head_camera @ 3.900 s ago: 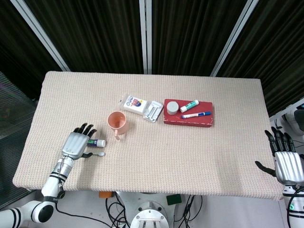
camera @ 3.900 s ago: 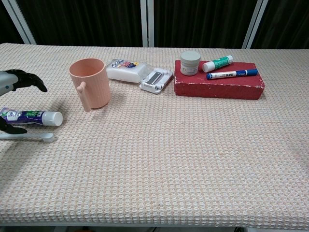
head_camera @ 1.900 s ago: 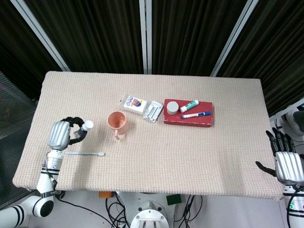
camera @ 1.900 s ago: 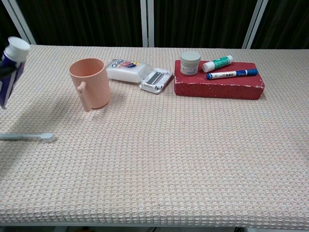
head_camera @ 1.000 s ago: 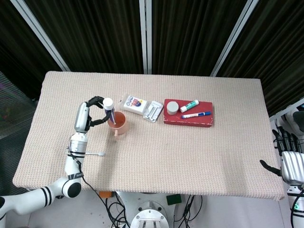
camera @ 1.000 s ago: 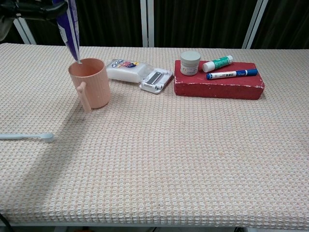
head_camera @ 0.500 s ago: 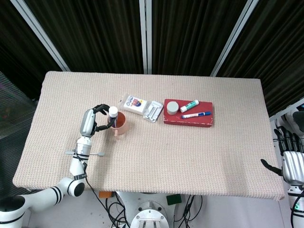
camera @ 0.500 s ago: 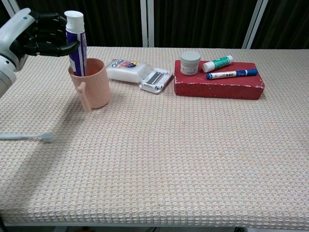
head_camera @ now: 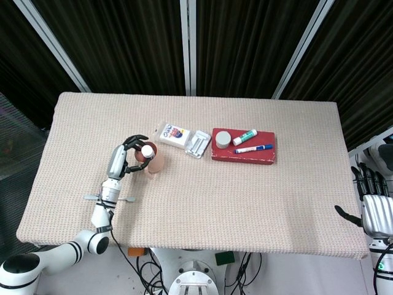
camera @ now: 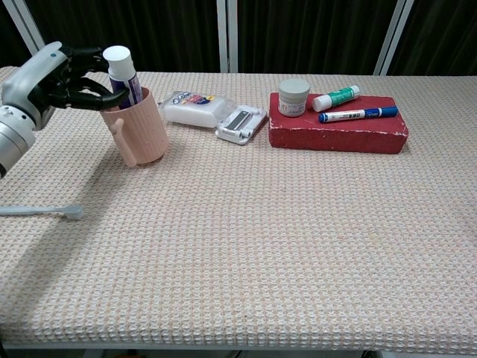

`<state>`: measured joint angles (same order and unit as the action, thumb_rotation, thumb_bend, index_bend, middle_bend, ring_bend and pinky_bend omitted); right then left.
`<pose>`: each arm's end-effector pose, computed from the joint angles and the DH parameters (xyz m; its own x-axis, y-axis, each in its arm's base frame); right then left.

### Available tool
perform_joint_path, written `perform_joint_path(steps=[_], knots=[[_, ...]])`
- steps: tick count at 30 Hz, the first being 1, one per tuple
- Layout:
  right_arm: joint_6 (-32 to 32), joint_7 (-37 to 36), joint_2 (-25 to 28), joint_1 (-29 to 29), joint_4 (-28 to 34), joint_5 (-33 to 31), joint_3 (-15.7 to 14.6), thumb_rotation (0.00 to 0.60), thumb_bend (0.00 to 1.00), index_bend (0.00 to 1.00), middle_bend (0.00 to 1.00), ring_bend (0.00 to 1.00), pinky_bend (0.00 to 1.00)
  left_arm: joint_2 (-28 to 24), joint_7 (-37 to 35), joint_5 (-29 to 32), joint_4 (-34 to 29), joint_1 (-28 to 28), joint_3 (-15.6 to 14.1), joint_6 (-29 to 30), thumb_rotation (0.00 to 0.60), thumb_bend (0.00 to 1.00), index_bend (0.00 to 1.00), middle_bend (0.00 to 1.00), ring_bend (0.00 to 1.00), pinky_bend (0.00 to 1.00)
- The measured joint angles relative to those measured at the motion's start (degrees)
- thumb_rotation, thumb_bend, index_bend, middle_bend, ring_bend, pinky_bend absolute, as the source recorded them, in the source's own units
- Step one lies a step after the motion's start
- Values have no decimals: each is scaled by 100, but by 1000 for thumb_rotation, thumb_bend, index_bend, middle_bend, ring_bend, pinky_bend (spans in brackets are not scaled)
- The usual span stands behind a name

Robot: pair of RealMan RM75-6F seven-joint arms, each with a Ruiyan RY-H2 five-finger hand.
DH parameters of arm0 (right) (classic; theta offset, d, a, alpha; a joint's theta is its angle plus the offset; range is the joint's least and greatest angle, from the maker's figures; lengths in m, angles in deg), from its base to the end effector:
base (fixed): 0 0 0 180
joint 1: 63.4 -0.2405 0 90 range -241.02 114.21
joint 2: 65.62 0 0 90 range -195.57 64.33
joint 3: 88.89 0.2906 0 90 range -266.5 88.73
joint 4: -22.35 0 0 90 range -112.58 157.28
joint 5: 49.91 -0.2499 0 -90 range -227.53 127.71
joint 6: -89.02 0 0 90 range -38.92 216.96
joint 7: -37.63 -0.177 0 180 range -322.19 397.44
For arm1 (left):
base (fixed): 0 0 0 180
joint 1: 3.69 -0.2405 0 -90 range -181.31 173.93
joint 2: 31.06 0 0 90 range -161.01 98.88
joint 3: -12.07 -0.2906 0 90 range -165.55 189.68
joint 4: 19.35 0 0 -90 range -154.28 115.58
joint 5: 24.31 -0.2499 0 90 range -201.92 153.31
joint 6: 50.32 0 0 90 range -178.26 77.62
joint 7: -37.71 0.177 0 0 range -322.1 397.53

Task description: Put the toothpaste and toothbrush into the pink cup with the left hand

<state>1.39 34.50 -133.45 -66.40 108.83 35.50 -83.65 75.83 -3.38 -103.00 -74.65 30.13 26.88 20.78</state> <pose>-0.3760 -0.2189 0.1404 0.3768 0.0745 0.9233 -0.9263 0.0340 0.3753 -0.2254 0.4141 -0.0788 -0.4454 0.1254 0.8865 0.8641 -0.1991 0.4623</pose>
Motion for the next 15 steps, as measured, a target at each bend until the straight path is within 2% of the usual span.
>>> perform_joint_path(steps=[4,8,15], knots=[[13,-3,-10,0,-11,-11,-3,600,271,0,0,0,0,32,-58,-13,99,3,-37,-57,600,337,546,274,201,402],[15,-13,-29,3,-36,-26,-1,600,270,0,0,0,0,33,-128,-41,150,-1,-78,-93,600,333,441,257,194,389],[18,-33,-59,6,-82,-36,1,600,273,0,0,0,0,33,-258,-118,225,-38,-153,-70,600,333,322,253,195,385]])
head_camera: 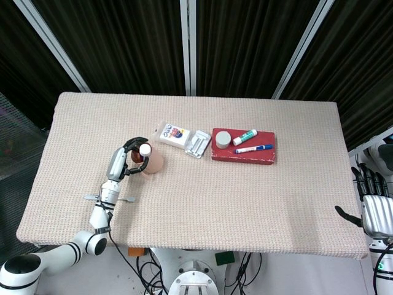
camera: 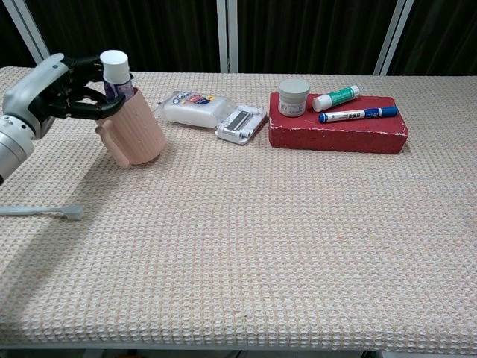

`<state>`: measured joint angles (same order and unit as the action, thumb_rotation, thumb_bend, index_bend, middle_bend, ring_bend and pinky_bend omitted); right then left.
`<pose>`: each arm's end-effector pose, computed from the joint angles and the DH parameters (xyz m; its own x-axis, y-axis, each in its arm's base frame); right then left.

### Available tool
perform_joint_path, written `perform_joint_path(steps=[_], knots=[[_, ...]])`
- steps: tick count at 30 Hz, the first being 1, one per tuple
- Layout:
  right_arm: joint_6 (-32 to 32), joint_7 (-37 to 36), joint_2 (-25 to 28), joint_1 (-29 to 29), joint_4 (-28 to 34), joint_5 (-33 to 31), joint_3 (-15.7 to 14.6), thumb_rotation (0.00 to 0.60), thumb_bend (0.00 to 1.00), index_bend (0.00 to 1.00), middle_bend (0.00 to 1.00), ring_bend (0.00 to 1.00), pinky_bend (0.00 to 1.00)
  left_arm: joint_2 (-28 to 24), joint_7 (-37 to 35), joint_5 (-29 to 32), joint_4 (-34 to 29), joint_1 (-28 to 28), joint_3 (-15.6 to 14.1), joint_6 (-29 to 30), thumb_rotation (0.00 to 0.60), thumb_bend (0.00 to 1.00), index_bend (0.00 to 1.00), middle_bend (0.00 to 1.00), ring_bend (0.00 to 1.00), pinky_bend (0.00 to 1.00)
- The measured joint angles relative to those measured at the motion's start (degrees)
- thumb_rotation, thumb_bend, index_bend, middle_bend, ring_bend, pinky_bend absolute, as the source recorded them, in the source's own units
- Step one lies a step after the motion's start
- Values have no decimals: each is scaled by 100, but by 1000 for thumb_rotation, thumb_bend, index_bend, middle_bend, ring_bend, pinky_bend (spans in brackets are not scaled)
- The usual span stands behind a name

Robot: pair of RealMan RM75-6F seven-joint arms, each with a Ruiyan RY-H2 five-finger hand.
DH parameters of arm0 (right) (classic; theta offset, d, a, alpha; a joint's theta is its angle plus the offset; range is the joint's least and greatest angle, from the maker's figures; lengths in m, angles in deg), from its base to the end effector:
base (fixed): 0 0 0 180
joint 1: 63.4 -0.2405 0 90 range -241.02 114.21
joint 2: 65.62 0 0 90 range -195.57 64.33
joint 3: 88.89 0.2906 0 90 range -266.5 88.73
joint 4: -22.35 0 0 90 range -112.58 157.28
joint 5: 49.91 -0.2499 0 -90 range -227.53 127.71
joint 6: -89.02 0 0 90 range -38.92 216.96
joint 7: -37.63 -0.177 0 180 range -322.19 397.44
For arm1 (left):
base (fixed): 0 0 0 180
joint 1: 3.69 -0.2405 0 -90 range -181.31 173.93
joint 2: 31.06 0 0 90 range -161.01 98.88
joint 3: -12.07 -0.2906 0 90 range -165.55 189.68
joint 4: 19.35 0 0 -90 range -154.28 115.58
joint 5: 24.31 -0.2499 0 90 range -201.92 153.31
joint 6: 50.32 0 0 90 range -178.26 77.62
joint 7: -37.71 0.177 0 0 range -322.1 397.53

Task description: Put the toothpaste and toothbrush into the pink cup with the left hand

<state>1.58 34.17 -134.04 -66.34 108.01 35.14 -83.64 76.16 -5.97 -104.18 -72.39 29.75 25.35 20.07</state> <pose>-0.3796 -0.2186 0.1382 0.3749 0.0717 0.9243 -0.9270 0.0423 0.3727 -0.2356 0.4102 -0.0849 -0.4366 0.1559 0.8860 0.8670 -0.1901 0.4607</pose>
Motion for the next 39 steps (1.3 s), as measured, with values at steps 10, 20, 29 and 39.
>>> perform_joint_path(steps=[10,20,29,39], knots=[[15,-15,-13,-5,-18,2,-4,600,275,0,0,0,0,-21,-117,-81,-24,-18,-76,-5,600,333,315,253,195,385],[33,-9,-30,-12,-32,5,-10,600,274,0,0,0,0,-44,-123,-197,-125,-4,-124,62,600,332,315,252,195,386],[24,-46,-24,-2,-50,2,-11,600,275,0,0,0,0,-79,-31,-239,-283,32,-104,129,600,332,314,251,195,386],[30,-91,-32,-5,-79,-8,-1,600,275,0,0,0,0,-240,66,-325,-609,29,-47,354,600,330,315,247,187,388]])
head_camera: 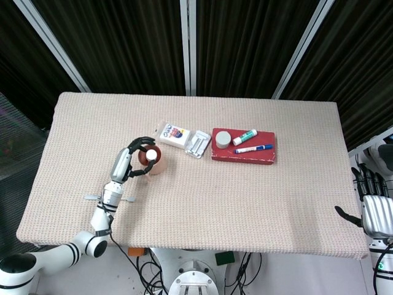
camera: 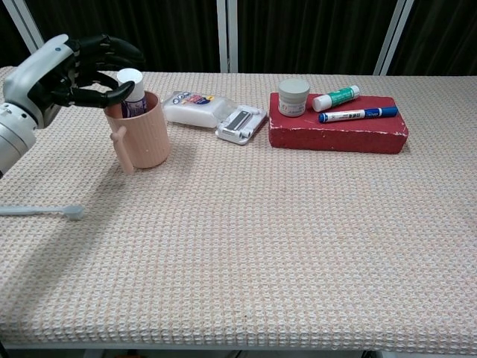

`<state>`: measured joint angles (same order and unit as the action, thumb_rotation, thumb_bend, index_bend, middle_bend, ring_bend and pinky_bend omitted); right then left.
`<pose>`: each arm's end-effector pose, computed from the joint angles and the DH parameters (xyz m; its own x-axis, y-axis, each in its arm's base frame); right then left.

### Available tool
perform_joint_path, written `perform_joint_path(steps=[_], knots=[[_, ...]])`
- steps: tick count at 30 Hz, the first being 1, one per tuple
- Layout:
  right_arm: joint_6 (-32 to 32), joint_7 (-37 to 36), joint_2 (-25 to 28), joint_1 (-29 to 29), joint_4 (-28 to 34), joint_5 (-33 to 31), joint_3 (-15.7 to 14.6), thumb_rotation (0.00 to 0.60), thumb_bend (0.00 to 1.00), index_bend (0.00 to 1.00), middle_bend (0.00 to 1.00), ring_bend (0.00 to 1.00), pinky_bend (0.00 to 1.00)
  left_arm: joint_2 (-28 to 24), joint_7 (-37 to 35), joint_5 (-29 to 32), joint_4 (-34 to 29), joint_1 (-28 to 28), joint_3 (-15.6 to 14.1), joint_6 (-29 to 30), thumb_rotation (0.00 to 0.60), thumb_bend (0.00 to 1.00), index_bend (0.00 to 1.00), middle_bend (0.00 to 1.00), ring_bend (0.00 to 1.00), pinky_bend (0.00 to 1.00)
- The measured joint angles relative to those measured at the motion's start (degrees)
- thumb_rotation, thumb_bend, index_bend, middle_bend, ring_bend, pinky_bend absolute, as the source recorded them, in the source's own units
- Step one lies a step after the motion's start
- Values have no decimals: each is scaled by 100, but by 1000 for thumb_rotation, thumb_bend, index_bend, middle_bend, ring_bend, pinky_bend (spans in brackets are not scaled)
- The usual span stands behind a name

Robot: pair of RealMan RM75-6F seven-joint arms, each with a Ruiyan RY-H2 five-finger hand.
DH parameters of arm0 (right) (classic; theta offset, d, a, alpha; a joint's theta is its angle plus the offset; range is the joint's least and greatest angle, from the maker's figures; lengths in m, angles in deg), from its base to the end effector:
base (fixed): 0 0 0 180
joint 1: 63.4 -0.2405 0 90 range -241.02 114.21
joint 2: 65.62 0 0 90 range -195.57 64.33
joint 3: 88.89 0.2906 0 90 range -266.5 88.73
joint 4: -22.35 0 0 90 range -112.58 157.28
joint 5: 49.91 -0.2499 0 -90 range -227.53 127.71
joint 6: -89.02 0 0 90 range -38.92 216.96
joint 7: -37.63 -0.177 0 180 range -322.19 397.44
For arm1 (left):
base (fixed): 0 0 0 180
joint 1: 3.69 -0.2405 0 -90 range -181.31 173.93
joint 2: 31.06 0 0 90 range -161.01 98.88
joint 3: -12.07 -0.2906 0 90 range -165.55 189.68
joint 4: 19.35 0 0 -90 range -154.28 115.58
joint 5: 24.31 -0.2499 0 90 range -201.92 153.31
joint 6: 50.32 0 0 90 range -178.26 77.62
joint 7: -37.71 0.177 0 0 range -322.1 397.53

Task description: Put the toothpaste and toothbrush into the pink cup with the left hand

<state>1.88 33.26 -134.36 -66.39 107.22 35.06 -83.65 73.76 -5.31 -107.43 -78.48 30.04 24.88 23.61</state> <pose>-0.3826 -0.2190 0.1370 0.3676 0.0678 0.9275 -0.9299 0.0436 0.3653 -0.2062 0.4013 -0.0733 -0.4537 0.1860 0.8715 0.8250 -0.2821 0.4897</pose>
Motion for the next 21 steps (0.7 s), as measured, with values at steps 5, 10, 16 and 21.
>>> perform_joint_path(steps=[5,10,16,21], knots=[[-20,-12,7,0,3,7,10,600,275,0,0,0,0,-154,55,-39,-254,-42,76,243,600,329,314,247,187,388],[-45,-9,41,-2,39,17,29,600,276,0,0,0,0,-490,245,-94,-609,-155,231,705,600,317,314,247,187,389],[-63,-18,57,-12,71,20,51,600,275,0,0,0,0,-1171,777,-154,-1055,-413,236,950,600,309,319,244,187,390],[-149,-28,124,0,134,23,101,600,276,0,0,0,0,-1893,1354,-320,-1368,-721,-298,815,600,309,366,259,195,391]])
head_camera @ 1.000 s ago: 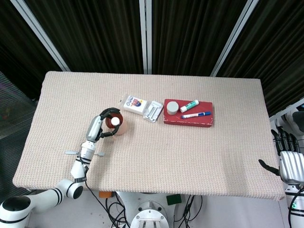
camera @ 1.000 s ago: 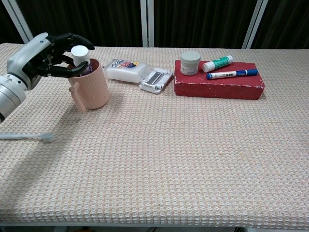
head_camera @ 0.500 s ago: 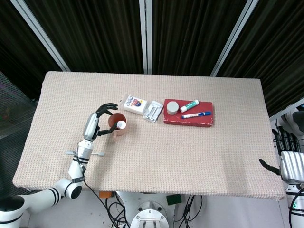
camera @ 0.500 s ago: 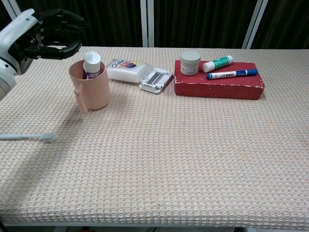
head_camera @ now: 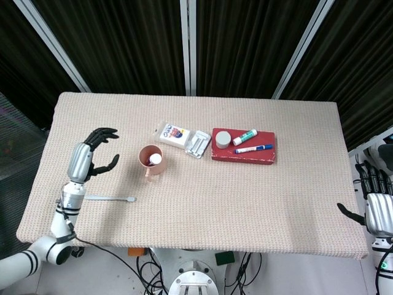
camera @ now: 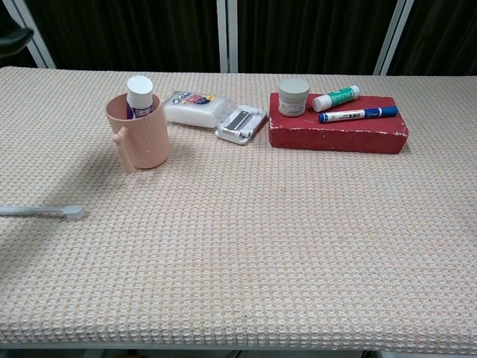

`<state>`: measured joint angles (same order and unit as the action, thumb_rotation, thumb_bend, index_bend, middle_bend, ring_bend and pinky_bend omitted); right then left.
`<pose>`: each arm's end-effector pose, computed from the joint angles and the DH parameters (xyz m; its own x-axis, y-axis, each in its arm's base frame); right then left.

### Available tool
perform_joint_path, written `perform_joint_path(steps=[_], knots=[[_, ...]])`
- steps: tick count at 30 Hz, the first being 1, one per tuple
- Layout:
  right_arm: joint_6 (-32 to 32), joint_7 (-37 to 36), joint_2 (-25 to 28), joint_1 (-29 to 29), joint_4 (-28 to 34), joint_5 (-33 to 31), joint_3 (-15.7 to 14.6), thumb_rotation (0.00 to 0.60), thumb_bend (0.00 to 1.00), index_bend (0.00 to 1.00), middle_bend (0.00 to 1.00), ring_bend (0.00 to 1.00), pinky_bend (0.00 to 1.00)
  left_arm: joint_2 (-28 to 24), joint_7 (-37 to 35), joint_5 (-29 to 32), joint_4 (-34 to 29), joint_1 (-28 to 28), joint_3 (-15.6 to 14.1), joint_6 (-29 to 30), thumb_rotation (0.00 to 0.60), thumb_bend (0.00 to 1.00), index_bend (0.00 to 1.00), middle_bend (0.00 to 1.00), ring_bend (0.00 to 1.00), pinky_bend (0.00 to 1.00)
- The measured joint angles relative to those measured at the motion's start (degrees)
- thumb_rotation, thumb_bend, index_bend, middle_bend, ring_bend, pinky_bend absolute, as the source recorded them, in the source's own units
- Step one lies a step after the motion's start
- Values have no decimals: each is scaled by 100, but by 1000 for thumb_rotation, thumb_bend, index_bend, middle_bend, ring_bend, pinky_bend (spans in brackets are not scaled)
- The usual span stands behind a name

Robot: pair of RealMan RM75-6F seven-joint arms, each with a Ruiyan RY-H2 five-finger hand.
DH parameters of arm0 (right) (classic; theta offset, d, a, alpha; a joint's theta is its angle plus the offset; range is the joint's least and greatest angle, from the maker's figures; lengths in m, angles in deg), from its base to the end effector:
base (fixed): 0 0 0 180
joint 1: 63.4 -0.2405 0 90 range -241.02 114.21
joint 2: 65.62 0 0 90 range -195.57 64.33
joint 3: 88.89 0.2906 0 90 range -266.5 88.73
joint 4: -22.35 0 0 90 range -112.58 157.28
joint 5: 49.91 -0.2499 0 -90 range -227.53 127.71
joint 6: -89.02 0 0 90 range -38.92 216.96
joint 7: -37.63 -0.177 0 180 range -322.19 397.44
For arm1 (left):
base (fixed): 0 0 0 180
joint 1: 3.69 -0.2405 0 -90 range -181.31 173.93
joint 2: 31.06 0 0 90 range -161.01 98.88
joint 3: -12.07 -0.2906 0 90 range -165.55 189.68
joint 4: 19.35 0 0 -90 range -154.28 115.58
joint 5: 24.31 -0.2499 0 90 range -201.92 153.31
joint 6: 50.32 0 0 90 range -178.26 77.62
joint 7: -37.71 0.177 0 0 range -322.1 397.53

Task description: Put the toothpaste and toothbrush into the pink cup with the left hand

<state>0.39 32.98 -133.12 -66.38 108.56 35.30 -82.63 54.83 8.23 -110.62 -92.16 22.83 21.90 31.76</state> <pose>-0.3753 -0.2226 0.1496 0.3603 0.1110 0.9262 -0.9328 0.0345 0.3587 -0.2591 0.3713 0.0435 -0.1708 -0.0031 0.9853 0.9186 -0.3623 0.1581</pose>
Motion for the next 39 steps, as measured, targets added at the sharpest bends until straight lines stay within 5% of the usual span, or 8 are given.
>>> perform_joint_path(steps=[7,18,24,39], knots=[[-68,4,63,15,93,-22,52,600,275,0,0,0,0,-675,1384,-209,-321,-408,-872,-340,600,309,367,210,172,336],[-100,134,47,31,150,77,-18,600,276,0,0,0,0,-709,4474,90,-896,-677,-1313,-1146,600,310,352,187,148,309],[-162,33,60,98,91,70,-41,600,276,0,0,0,0,-346,4564,357,-716,-696,-1380,-1625,600,310,387,185,143,306],[-212,-38,30,160,26,89,-71,600,276,0,0,0,0,-245,4579,331,-490,-711,-1242,-1503,600,310,452,195,143,307]])
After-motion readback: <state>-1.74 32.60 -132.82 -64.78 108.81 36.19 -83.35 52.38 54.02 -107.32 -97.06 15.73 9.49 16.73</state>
